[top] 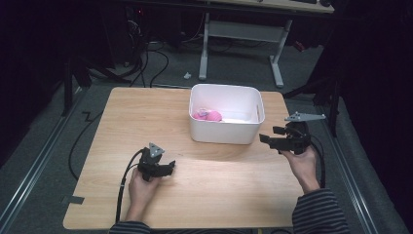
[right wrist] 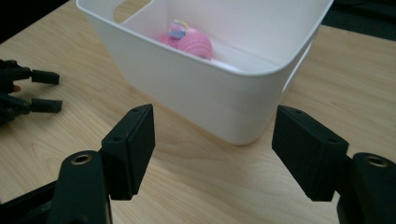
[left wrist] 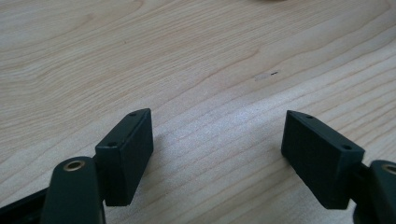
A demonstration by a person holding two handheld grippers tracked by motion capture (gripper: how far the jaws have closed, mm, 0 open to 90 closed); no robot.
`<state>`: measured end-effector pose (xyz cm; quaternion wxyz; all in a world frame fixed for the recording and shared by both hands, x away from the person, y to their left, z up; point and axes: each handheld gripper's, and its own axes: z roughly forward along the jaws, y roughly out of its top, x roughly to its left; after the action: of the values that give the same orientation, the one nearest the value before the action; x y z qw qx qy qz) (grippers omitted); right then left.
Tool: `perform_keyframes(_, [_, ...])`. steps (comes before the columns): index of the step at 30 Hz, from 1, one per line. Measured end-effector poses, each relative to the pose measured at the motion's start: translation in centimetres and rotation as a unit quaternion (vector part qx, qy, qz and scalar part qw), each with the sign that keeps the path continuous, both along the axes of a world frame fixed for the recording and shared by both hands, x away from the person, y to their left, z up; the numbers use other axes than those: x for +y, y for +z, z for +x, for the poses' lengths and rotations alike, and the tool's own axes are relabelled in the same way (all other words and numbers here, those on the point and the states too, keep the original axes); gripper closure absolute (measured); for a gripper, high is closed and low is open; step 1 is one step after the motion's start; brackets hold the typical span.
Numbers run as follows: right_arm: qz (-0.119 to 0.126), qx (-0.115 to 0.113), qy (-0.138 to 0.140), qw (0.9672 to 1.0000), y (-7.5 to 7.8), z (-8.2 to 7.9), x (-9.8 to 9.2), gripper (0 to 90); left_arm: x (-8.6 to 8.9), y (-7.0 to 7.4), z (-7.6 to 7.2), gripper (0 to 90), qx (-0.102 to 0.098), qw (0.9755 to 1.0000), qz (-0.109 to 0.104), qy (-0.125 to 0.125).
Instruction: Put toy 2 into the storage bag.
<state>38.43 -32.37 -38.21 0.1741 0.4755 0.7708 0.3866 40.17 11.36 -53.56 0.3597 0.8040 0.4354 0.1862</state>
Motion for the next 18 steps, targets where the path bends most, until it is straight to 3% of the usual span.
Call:
perform_keyframes(1, [0.000,0.000,0.000,1.0000,0.0,0.0,0.0,30.4,0.0,0.0,0.0,25.6,0.000,1.0000,0.000,0.000])
perform_keyframes(2, [0.002,0.009,-0.004,1.0000,-1.0,-0.5,-0.1,30.4,0.0,0.0,0.0,25.6,0.000,1.0000,0.000,0.000])
perform_keyframes(3, [0.002,0.009,-0.004,1.0000,-1.0,-0.5,-0.1,30.4,0.0,0.0,0.0,25.6,0.000,1.0000,0.000,0.000])
perform_keyframes(6, [0.008,0.003,-0.009,0.9999,-3.0,-1.3,-0.1,32.2,0.0,0.0,0.0,25.6,0.000,1.0000,0.000,0.000])
perform_keyframes(9, [0.009,0.019,-0.011,0.9997,-5.7,-1.8,0.2,32.8,0.0,0.0,0.0,25.6,0.000,1.0000,0.000,0.000])
perform_keyframes(10, [0.007,0.029,-0.019,0.9994,-7.8,-1.9,0.3,33.8,0.0,0.0,0.0,25.6,0.000,1.0000,0.000,0.000])
perform_keyframes(11, [0.005,0.036,-0.025,0.9990,-9.0,-1.9,0.3,34.0,0.0,0.0,0.0,25.6,0.000,1.0000,0.000,0.000])
perform_keyframes(12, [0.005,0.036,-0.025,0.9990,-9.0,-1.9,0.3,34.0,0.0,0.0,0.0,25.6,0.000,1.0000,0.000,0.000])
perform_keyframes(15, [-0.006,0.054,-0.054,0.9971,-12.0,-1.6,0.0,34.6,0.0,0.0,0.0,25.6,0.000,1.0000,0.000,0.000])
perform_keyframes(18, [-0.023,0.044,-0.074,0.9960,-13.4,-1.6,0.0,34.5,0.0,0.0,0.0,25.6,0.000,1.0000,0.000,0.000])
